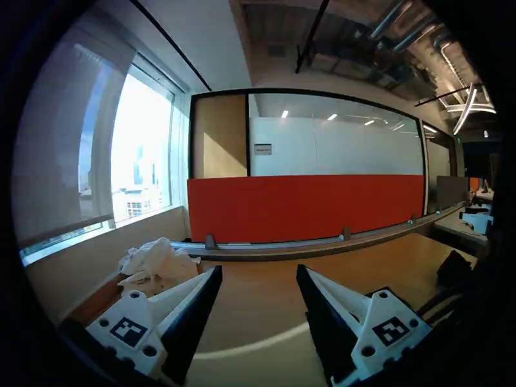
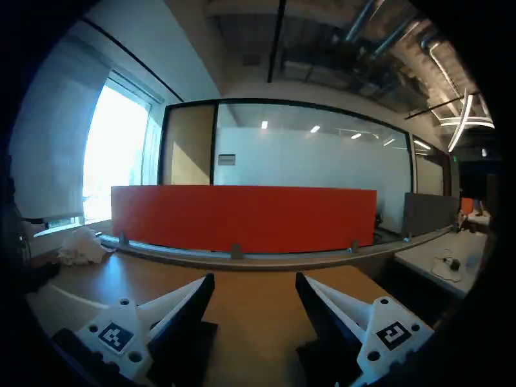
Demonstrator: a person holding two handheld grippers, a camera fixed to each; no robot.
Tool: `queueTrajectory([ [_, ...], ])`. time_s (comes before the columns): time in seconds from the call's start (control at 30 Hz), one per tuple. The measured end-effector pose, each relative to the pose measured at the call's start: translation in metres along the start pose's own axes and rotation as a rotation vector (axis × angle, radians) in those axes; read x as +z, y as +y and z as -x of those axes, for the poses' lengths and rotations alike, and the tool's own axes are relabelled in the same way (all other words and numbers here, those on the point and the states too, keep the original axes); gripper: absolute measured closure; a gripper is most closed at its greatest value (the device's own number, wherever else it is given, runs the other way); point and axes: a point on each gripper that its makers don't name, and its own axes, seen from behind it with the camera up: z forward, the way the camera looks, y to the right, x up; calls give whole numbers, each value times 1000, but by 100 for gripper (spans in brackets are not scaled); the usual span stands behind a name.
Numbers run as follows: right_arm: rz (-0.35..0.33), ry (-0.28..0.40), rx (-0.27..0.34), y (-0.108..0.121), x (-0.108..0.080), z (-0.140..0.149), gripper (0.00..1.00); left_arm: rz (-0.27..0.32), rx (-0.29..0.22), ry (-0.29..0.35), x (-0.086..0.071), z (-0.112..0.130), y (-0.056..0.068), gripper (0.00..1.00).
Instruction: Fold towel
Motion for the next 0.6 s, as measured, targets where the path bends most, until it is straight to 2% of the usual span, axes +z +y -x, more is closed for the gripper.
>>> queueTrajectory([
  [0.27,0,-8,4,-1,1,-34,3,8,-24,-30,-1,-29,4,15],
  [0.43,-16,-21,-9,-6,1,-45,3,28,-9,-51,-1,-35,9,15],
  [0.6,-70,-66,-46,-17,0,-42,3,84,26,-91,-2,-33,22,15],
])
